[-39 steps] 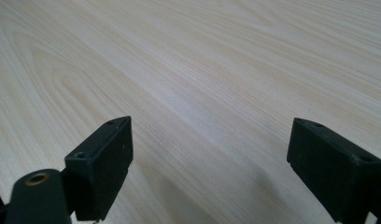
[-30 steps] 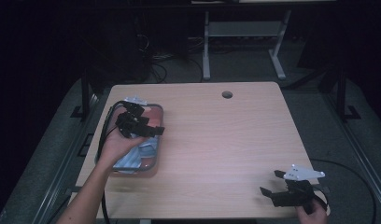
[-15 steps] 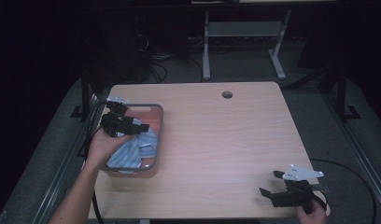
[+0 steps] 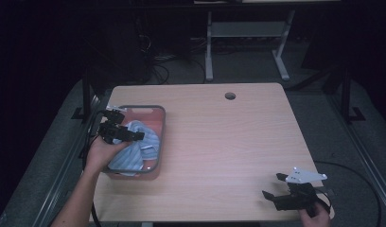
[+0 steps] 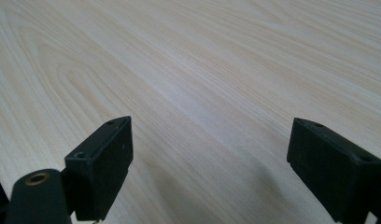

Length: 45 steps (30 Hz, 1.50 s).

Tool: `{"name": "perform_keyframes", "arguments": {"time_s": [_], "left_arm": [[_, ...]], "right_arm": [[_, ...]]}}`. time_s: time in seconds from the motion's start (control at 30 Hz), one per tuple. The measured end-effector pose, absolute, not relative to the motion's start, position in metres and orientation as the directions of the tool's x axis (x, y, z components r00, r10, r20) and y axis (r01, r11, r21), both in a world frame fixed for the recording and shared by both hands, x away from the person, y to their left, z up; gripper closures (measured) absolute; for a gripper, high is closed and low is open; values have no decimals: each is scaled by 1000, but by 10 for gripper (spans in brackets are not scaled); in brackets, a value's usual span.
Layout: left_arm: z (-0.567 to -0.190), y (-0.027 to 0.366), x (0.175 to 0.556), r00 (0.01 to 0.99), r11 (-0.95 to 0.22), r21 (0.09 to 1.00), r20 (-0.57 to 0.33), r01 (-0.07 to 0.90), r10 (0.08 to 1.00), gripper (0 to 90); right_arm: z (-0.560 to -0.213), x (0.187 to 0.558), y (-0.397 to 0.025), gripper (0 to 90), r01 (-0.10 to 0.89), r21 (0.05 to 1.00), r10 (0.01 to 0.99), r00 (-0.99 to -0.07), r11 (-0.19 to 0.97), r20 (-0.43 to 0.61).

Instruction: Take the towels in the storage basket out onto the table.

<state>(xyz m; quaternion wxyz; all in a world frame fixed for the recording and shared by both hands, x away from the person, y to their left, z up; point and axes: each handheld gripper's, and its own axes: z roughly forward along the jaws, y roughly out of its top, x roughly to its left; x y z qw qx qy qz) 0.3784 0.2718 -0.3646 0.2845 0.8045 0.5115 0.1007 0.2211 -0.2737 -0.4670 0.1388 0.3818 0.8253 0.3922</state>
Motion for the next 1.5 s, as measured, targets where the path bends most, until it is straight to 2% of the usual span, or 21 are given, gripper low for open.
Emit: {"name": "perform_keyframes", "arguments": {"time_s": [0.13, 0.33, 0.37, 0.47, 0.5, 0.53, 0.6, 0.73, 0.97, 1.43, 1.5], "left_arm": [[-371, 266, 381, 449, -337, 522, -100, 783, 888, 228], [-382, 259, 387, 439, -364, 453, -70, 814, 896, 374], [-384, 258, 388, 443, -373, 440, -65, 817, 894, 374], [-388, 256, 390, 440, -374, 420, -69, 827, 895, 497], [-390, 255, 389, 438, -377, 412, -63, 830, 897, 497], [-392, 255, 390, 439, -386, 397, -49, 833, 897, 570], [-395, 255, 389, 438, -396, 372, -34, 840, 898, 641], [-397, 256, 388, 428, -381, 378, -43, 844, 903, 710], [-391, 262, 382, 429, -358, 411, -93, 838, 898, 758], [-378, 273, 370, 456, -326, 510, -151, 796, 877, 764], [-374, 278, 367, 454, -298, 534, -188, 791, 871, 764]], "right_arm": [[-467, 221, -274, 138, 518, 755, 738, -672, 402, 68], [-466, 220, -273, 137, 516, 756, 734, -676, 404, 69], [-466, 220, -273, 137, 516, 756, 734, -676, 404, 69], [-466, 220, -274, 137, 509, 758, 731, -679, 407, 63], [-466, 220, -274, 137, 515, 757, 735, -675, 402, 69], [-466, 220, -274, 137, 515, 758, 735, -674, 401, 69], [-466, 220, -274, 137, 513, 758, 734, -676, 403, 68], [-465, 220, -275, 137, 510, 762, 736, -673, 398, 67], [-465, 219, -275, 137, 504, 768, 739, -672, 395, 61], [-464, 219, -272, 138, 508, 773, 749, -659, 380, 65], [-465, 220, -273, 138, 510, 773, 752, -656, 377, 67]]}}
